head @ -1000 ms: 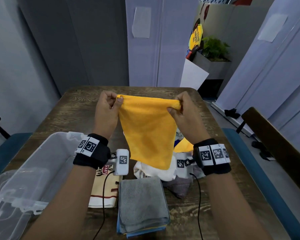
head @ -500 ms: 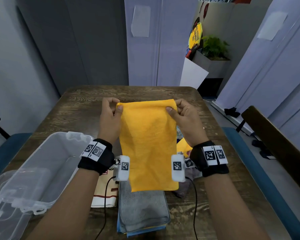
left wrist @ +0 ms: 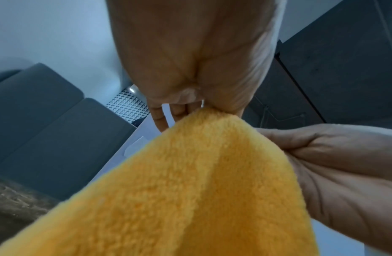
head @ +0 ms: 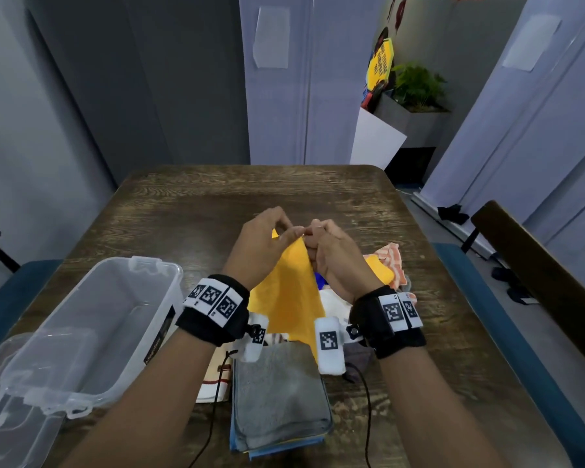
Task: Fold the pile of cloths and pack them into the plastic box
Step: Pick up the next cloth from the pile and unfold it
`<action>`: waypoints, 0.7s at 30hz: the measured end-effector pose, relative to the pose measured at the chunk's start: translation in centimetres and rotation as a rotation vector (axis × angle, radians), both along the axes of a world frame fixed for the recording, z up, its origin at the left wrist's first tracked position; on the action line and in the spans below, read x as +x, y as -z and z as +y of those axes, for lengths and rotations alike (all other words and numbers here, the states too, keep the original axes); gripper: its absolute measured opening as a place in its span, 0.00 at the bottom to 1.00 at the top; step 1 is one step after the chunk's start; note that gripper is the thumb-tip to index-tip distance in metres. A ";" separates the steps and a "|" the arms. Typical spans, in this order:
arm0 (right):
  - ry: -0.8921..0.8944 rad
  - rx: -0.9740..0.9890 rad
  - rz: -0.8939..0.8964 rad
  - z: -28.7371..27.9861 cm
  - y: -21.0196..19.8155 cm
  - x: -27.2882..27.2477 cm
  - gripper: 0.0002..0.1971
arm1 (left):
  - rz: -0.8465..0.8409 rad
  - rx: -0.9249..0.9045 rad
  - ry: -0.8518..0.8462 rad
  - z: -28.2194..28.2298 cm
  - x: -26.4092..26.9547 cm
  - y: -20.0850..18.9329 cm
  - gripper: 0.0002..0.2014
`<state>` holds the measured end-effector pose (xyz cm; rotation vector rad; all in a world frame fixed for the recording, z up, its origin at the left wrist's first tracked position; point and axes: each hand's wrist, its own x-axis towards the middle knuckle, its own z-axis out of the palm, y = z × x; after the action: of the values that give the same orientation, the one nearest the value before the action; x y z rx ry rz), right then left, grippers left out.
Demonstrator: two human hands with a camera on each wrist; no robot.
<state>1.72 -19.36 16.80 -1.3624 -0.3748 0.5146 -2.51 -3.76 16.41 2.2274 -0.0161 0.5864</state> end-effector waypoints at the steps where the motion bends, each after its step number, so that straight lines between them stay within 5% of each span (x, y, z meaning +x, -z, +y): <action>1: 0.000 0.019 0.029 0.0 0.0 0.0 0.14 | 0.000 0.003 -0.018 -0.2 0.1 0.1 0.09; 6: -0.008 0.033 0.058 0.1 -0.3 -0.1 0.24 | -0.029 0.055 -0.074 -0.6 0.6 0.2 0.11; 11: -0.147 -0.239 -0.258 -0.4 0.0 -0.2 0.17 | -0.178 -0.008 -0.184 0.2 0.5 -2.6 0.13; 15: -0.147 -0.564 -0.511 -0.3 3.5 -0.4 0.14 | -0.269 0.073 -0.247 1.9 0.9 -5.4 0.14; 21: -0.258 -0.741 -0.501 -0.5 9.2 -1.0 0.11 | -0.338 0.103 -0.283 3.9 1.1 -8.3 0.13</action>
<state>0.72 -19.91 7.56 -2.1872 -0.8296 0.5443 -1.46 0.09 24.73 2.2196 0.0996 1.1351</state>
